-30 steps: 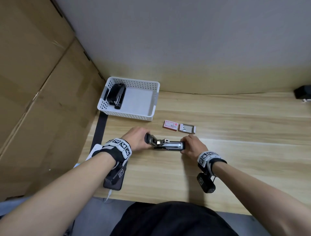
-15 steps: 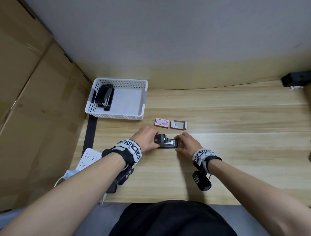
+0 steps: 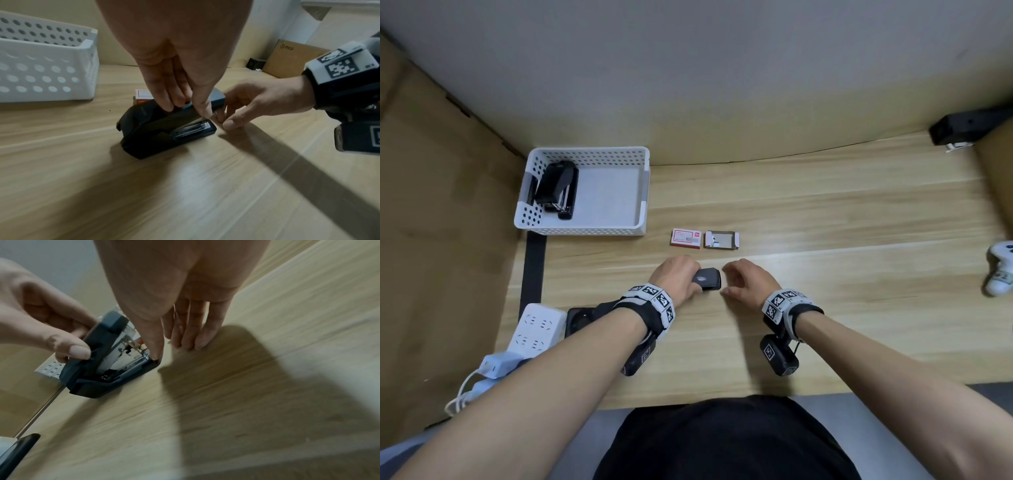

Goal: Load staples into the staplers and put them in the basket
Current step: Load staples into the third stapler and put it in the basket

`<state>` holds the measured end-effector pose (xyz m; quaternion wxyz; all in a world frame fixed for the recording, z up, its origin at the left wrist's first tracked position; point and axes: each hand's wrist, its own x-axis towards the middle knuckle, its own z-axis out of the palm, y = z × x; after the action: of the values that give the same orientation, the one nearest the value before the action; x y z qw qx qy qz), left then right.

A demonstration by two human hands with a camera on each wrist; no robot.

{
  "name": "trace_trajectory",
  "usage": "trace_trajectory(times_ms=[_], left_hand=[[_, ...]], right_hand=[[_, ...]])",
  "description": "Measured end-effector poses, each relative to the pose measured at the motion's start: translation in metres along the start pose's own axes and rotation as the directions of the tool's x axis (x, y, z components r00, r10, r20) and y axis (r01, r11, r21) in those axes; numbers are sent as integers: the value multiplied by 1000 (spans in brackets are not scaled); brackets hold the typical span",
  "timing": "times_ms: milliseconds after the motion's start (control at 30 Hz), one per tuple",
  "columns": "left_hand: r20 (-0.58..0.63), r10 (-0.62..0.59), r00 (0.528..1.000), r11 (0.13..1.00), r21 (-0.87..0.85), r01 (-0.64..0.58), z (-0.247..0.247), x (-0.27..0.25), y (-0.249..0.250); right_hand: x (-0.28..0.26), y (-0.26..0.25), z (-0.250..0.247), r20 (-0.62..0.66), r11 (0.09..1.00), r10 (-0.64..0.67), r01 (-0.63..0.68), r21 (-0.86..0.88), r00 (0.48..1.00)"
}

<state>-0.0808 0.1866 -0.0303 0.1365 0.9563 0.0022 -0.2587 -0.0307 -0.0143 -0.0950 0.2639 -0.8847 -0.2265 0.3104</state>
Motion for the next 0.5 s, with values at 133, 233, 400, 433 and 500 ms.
trace_trajectory(times_ms=[133, 233, 400, 433, 500], left_hand=[[55, -36, 998, 999, 19, 35, 4, 6, 5], [64, -14, 998, 1000, 16, 13, 2, 6, 1], [62, 34, 998, 998, 47, -37, -13, 3, 1], [68, 32, 997, 998, 54, -35, -19, 4, 1], [61, 22, 998, 997, 68, -26, -30, 7, 1]], right_hand=[[0, 1, -3, 9, 1000, 3, -3, 5, 1000], [1, 2, -9, 14, 1000, -1, 1, 18, 1000], [7, 2, -26, -47, 994, 48, -43, 102, 998], [10, 1, -32, -74, 993, 59, -51, 102, 996], [15, 0, -44, -123, 995, 64, -54, 80, 990]])
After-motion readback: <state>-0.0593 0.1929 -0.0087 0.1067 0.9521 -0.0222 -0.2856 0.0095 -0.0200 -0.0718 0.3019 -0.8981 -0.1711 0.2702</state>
